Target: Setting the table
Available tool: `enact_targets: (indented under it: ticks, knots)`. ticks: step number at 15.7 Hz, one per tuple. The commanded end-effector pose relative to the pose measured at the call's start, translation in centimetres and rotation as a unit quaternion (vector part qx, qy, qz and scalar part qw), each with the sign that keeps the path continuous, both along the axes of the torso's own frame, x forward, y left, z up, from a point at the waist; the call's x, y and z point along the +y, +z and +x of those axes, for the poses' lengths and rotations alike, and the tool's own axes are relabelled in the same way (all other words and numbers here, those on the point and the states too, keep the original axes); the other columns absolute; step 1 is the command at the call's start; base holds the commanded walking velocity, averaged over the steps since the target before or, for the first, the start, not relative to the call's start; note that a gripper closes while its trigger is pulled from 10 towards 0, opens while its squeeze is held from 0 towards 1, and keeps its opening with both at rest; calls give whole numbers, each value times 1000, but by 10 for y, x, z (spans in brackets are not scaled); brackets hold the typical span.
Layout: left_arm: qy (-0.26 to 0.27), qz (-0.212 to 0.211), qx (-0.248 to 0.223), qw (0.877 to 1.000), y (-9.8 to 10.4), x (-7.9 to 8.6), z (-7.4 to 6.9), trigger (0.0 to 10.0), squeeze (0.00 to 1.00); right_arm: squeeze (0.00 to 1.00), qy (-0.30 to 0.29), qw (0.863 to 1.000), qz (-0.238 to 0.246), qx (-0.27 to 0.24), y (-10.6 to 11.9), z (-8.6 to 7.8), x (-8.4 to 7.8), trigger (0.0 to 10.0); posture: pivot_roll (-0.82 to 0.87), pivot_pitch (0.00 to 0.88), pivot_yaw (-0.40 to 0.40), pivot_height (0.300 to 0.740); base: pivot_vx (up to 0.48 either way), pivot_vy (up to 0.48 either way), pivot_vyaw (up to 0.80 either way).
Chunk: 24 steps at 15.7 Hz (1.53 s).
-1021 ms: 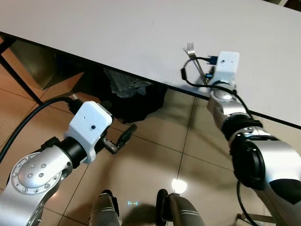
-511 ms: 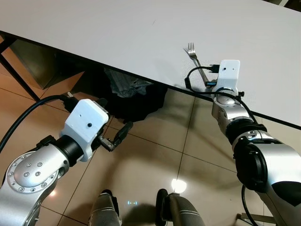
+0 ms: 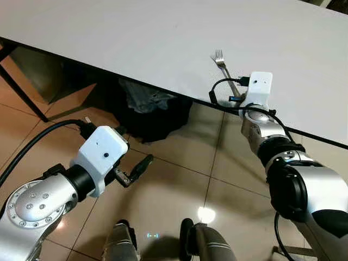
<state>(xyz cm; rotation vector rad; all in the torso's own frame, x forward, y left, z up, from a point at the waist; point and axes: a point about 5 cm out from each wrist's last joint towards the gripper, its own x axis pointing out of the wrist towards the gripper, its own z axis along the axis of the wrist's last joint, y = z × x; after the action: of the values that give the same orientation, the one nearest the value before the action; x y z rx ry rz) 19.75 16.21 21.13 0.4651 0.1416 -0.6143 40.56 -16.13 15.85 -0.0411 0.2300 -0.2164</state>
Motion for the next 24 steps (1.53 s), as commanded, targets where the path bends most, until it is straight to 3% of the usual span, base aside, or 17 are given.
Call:
enact_targets:
  ticks: [1, 6, 14, 17, 20, 21, 22, 23, 24]
  knots:
    - [-7, 4, 0, 1000, 0, 0, 0, 10000, 0, 0, 24, 999, 14, 37, -16, -5, 10, 0, 194, 241, -112, 740, 0, 0, 0]
    - [-5, 6, -3, 1000, 1, 2, 2, 10000, 0, 0, 59, 994, 83, 39, -14, -3, 35, 0, 189, 239, -110, 740, 0, 0, 0]
    - [-9, 3, -5, 1000, 0, 1, 2, 10000, 0, 0, 148, 983, 90, 59, -24, -12, 82, 0, 189, 240, -111, 740, 0, 0, 0]
    - [-9, 6, -7, 1000, 0, 1, 4, 10000, 0, 0, 156, 982, 84, 60, -25, -13, 87, 0, 189, 233, -112, 740, 0, 0, 0]
    - [11, 4, -31, 999, 2, 2, 11, 10000, 0, 0, 114, 991, 66, 25, -13, -5, 63, 0, 181, 216, -115, 740, 0, 0, 0]
    - [27, 1, -48, 998, 4, 2, 15, 10000, 0, 0, 100, 993, 63, -14, -1, -1, 55, 7176, 174, 206, -115, 740, 0, 0, 0]
    - [61, -5, -63, 996, 5, 4, 24, 10000, 0, 0, 91, 991, 50, -85, 18, 3, 42, 10000, 161, 190, -114, 740, 0, 0, 0]
    - [75, -11, -78, 994, 6, 3, 31, 10000, 0, 0, 105, 987, 40, -113, 25, 3, 33, 10000, 146, 173, -114, 740, 0, 0, 0]
    - [94, -18, -81, 992, 4, 1, 37, 10000, 0, 0, 106, 986, 43, -120, 18, -3, 21, 10000, 131, 144, -116, 740, 0, 0, 0]
